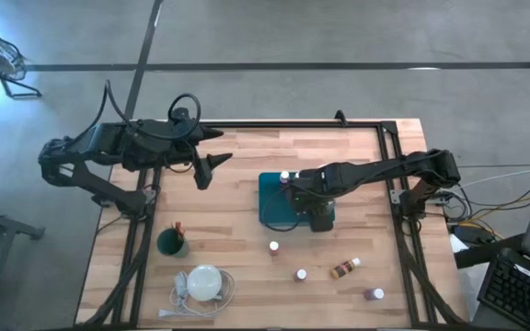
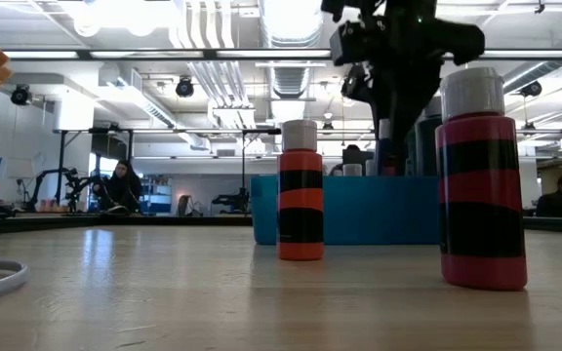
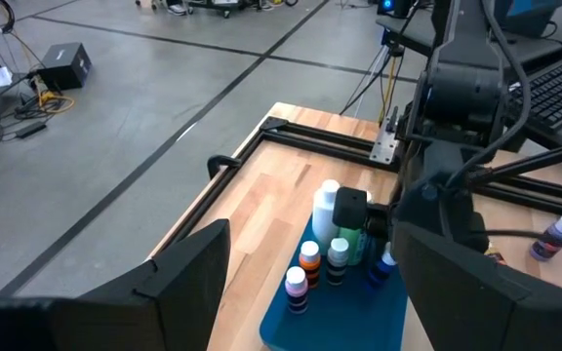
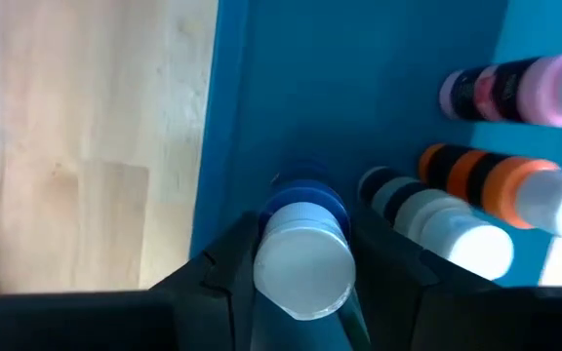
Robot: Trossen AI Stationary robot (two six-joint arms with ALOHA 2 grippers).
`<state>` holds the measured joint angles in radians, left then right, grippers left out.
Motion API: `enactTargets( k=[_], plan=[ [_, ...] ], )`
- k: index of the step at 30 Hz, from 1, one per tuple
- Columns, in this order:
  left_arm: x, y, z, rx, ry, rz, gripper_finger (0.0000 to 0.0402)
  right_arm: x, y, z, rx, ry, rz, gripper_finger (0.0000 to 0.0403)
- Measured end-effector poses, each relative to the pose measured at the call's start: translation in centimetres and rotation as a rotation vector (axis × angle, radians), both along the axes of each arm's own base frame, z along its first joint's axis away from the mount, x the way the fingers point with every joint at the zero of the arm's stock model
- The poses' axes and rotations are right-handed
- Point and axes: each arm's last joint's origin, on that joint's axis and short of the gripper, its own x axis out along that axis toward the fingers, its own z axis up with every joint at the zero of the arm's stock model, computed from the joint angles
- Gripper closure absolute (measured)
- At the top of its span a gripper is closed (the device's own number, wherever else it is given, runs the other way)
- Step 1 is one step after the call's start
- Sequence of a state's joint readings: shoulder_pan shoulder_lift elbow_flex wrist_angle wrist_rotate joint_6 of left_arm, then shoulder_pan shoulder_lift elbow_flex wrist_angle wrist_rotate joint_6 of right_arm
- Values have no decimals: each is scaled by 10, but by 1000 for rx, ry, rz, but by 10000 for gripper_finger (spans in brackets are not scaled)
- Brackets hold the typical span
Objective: Pick & Place Paint Supplies
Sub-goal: Put the blue paint bottle into the blue bin
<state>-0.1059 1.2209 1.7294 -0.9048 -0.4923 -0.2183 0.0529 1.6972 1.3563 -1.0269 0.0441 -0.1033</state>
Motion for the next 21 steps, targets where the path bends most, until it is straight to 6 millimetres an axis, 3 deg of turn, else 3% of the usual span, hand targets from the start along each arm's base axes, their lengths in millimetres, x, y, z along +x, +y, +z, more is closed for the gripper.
enactTargets(
  k=[9, 21],
  plan=[
    [1, 0, 1, -1, -14, 0, 110, 4, -1, -19, 18, -10, 19, 278],
    [1, 0, 1, -2, -15, 0, 110, 3, -16, -22, 37, -2, 20, 278]
  ],
)
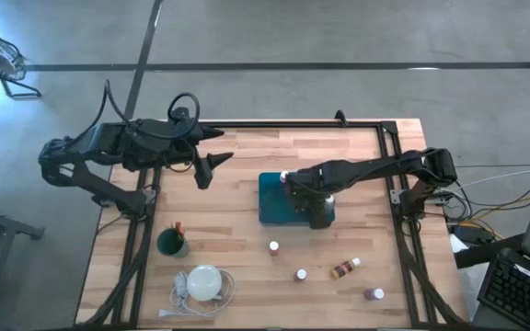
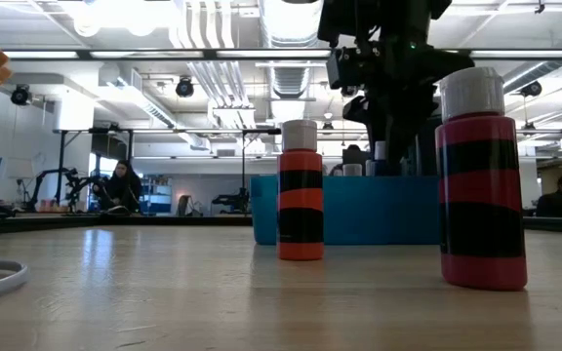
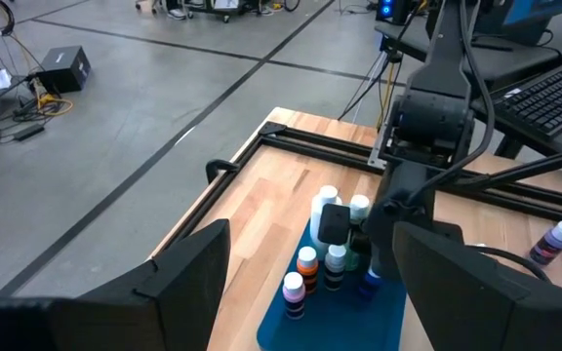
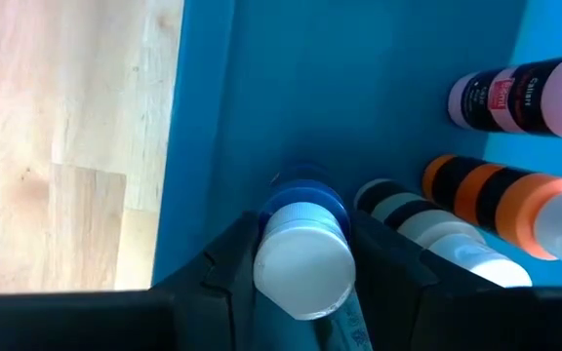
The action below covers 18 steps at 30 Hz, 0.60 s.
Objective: Pick & Place Paint Supplies
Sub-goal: Put the blue paint bottle into the blue bin
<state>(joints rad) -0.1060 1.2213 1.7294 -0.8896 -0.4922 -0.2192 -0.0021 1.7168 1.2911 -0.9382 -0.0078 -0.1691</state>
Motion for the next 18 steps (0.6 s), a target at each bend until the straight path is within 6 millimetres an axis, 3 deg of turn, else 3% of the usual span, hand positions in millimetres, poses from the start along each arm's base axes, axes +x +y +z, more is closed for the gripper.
enactTargets(
  k=[12, 18],
  plan=[
    [0, 0, 0, -1, 0, 1, 110, 0, -2, 0, 16, -2, 36, 278],
    [0, 0, 0, -7, -2, 3, 110, 0, -2, 0, 8, -2, 39, 235]
  ],
)
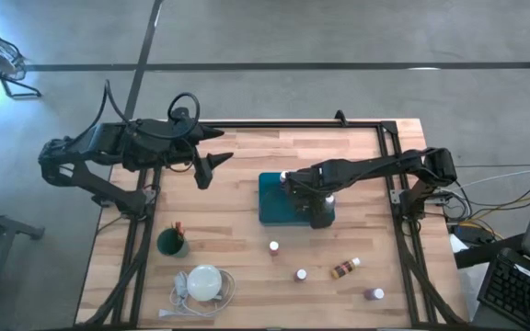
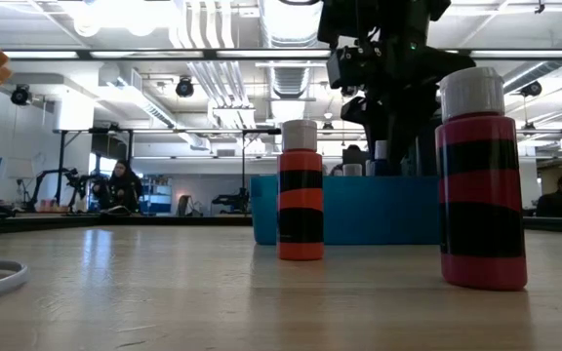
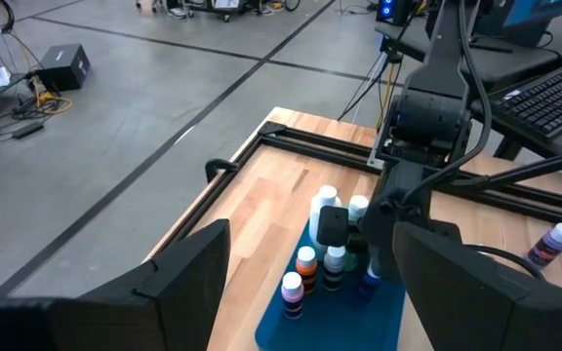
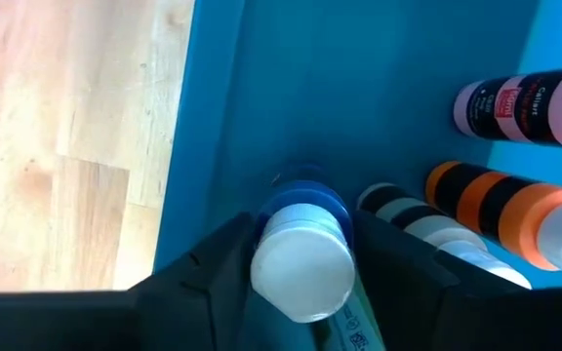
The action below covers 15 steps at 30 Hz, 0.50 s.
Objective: Pick & Place Paint Supplies
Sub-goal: Put the blue paint bottle into the blue bin
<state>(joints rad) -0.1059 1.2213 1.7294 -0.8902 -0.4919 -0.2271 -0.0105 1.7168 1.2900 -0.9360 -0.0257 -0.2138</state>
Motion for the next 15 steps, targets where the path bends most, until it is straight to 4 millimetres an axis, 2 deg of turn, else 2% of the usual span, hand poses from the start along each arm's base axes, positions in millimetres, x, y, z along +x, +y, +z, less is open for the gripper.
enactTargets(
  k=[12, 15],
  plan=[
    [0, 0, 0, -3, -1, 1, 110, 0, 0, 0, -1, 2, -4, 209],
    [0, 0, 0, -4, -2, 1, 110, 0, 0, 6, -1, 5, -3, 206]
  ],
)
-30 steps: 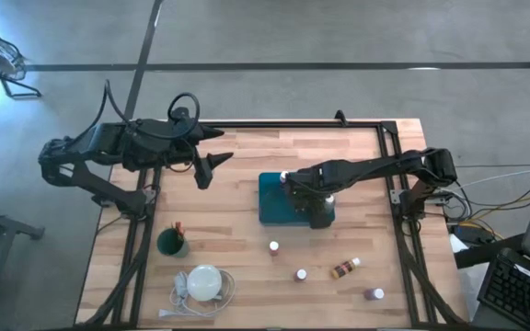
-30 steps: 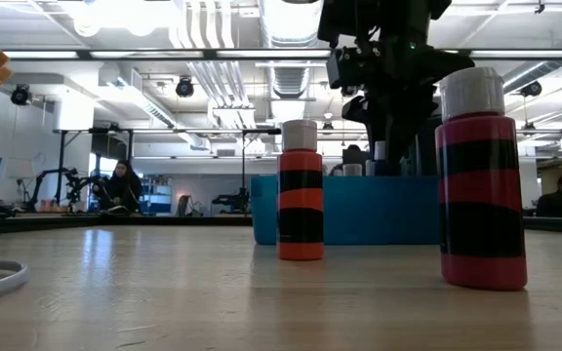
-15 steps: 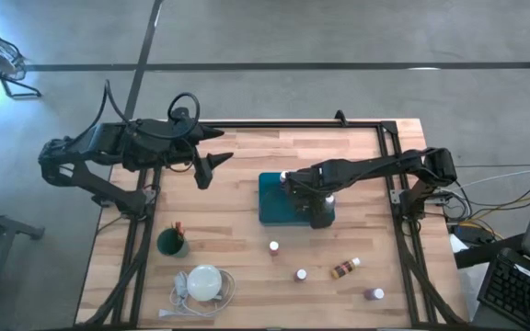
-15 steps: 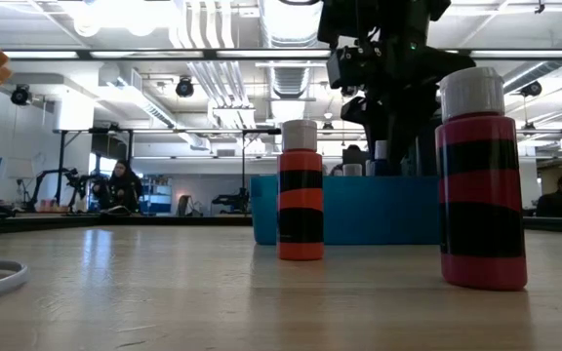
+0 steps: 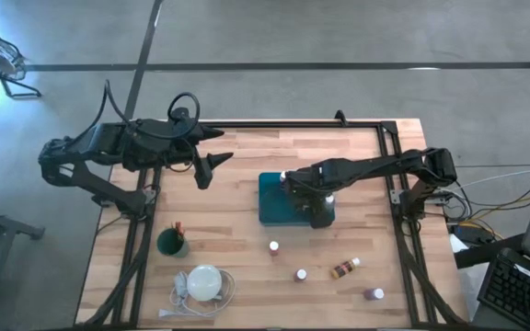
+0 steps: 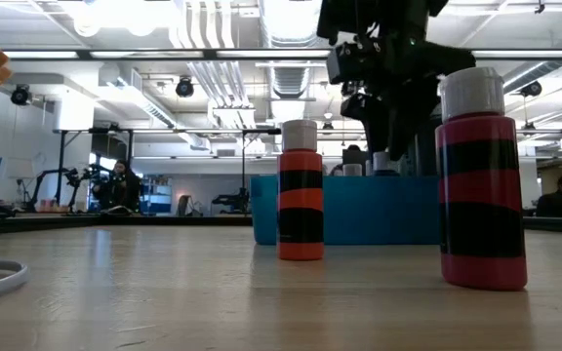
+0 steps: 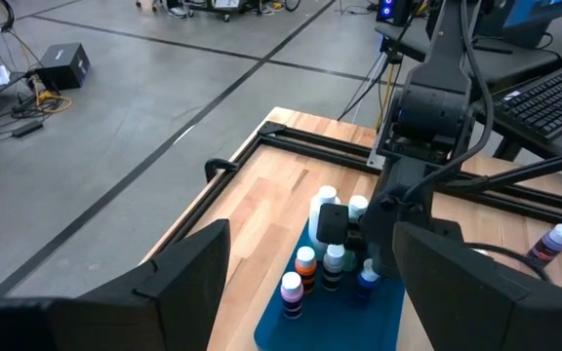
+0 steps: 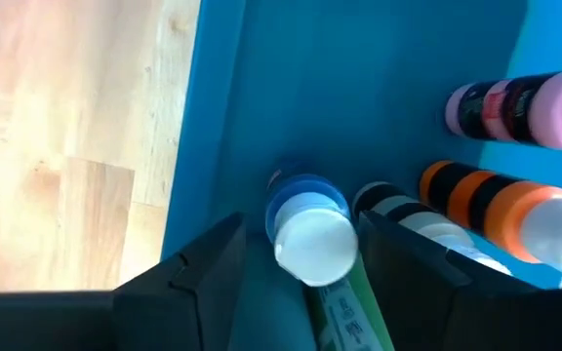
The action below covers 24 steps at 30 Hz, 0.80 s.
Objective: Pick & Place Paint Supplies
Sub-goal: Put the blue paint bottle into the blue bin, then put the light purple paint bottle into the blue bin
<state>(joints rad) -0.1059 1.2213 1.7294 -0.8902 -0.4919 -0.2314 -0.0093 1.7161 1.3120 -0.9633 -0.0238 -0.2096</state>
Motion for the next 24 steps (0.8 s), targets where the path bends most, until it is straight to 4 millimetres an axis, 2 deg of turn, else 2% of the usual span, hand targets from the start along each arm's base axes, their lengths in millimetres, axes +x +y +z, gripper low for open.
enactTargets(
  k=[6, 13, 17, 24],
  plan=[
    [0, 0, 0, -1, 0, 0, 110, 5, 0, 27, -1, -31, 0, 217],
    [0, 0, 0, -1, 0, 0, 110, 9, 1, 79, -1, -99, 2, 245],
    [0, 0, 0, -1, 0, 0, 110, 6, 1, 113, 12, -137, -44, 266],
    [0, 0, 0, -1, 0, 0, 110, -14, 5, 167, 46, -160, -136, 308]
  ],
)
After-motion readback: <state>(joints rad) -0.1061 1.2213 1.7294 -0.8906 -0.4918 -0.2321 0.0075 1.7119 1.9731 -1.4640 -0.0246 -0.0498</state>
